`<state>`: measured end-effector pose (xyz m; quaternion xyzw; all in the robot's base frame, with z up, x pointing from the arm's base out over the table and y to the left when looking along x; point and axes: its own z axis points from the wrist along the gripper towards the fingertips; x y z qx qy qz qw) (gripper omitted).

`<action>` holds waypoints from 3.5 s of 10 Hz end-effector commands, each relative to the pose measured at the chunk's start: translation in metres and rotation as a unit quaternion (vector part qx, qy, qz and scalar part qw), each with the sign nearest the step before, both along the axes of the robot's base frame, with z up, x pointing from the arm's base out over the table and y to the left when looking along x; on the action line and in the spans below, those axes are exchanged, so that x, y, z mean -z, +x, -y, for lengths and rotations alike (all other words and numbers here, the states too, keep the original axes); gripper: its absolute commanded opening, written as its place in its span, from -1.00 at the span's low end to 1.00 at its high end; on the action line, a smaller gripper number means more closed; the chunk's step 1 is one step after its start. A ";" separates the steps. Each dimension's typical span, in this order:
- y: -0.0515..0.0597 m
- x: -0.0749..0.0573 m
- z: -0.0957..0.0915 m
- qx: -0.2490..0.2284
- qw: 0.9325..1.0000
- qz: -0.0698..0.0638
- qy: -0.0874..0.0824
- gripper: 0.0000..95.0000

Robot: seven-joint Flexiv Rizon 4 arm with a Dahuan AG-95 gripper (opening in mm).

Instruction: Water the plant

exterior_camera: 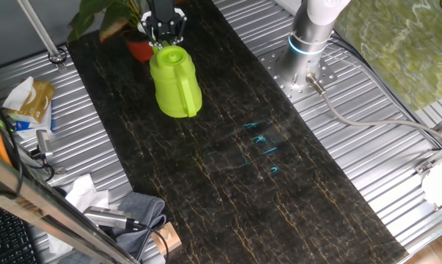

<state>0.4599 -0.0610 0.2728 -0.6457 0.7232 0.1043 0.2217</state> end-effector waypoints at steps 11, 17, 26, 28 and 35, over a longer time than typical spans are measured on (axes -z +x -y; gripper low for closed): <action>0.002 0.001 -0.001 0.004 1.000 -0.004 -0.001 -1.00; 0.004 0.004 -0.007 0.008 1.000 -0.006 -0.014 -1.00; 0.004 0.004 -0.008 0.004 1.000 -0.005 -0.019 -1.00; 0.004 0.004 -0.008 0.005 1.000 -0.005 -0.019 -1.00; 0.005 0.006 -0.011 0.009 0.999 -0.008 -0.029 -1.00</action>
